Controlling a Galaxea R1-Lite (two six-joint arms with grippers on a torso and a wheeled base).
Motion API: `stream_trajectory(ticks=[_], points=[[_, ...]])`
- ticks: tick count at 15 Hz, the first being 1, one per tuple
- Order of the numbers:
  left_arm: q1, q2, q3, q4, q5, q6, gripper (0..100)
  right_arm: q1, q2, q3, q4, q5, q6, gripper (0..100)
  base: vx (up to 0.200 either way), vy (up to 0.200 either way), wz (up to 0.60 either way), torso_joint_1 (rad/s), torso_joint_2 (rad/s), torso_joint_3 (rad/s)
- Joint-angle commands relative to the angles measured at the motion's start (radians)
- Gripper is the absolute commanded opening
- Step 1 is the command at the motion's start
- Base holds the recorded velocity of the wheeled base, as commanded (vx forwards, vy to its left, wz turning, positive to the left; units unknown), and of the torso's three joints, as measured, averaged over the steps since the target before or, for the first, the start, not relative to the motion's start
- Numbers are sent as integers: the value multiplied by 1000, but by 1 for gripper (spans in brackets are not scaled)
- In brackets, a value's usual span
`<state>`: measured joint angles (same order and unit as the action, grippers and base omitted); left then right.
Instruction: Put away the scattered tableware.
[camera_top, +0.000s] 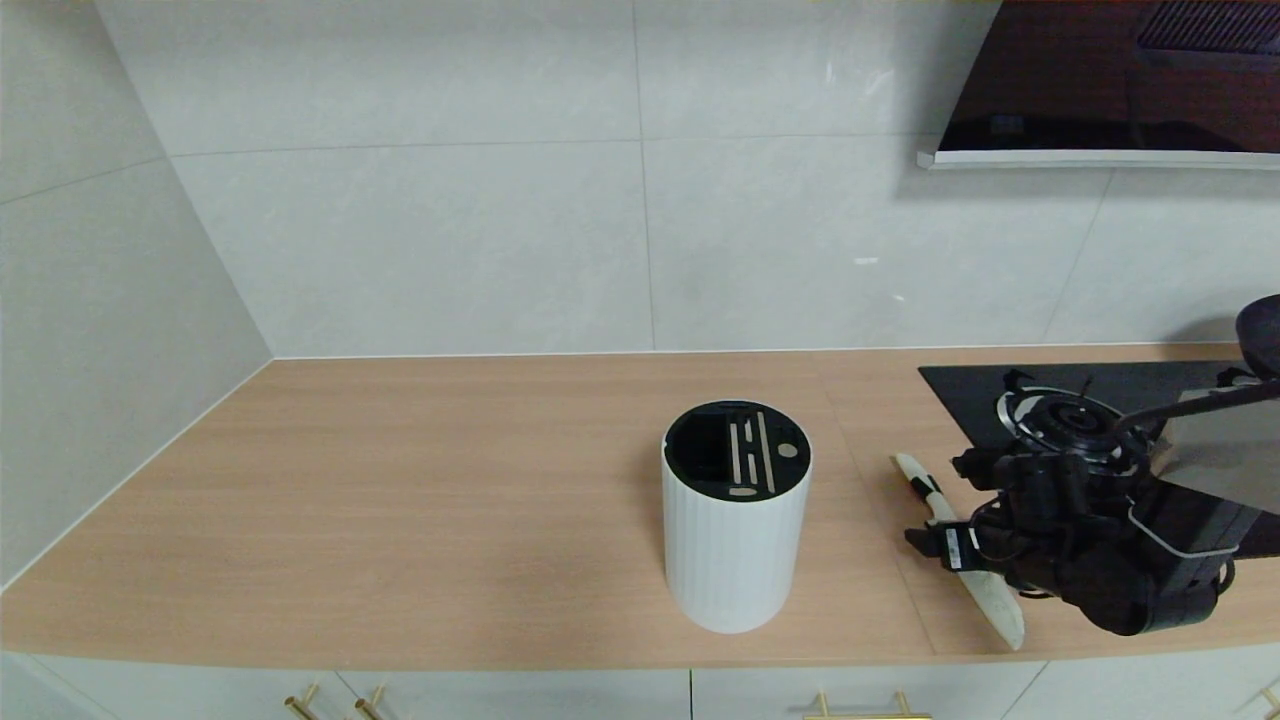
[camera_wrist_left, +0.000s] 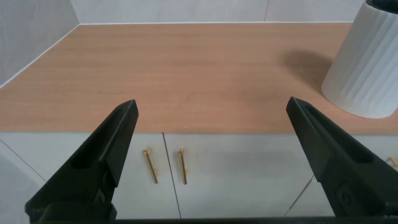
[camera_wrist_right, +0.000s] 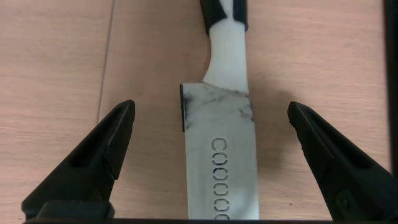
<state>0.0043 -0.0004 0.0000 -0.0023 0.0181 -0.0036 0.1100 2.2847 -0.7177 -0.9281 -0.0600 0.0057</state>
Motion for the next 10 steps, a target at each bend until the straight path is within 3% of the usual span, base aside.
stream_trajectory(ticks=[1,5,6,10], points=[[0,0,0,-1,0,-1,100,0,7,-2,0,0,0,100,0,0,0,0,0,0],[0,0,0,-1,0,-1,100,0,21,-5,-2,0,0,100,0,0,0,0,0,0],[0,0,0,-1,0,-1,100,0,24,-11,-2,0,0,0,0,0,0,0,0,0],[0,0,0,-1,0,-1,100,0,35,-13,-2,0,0,0,0,0,0,0,0,0]])
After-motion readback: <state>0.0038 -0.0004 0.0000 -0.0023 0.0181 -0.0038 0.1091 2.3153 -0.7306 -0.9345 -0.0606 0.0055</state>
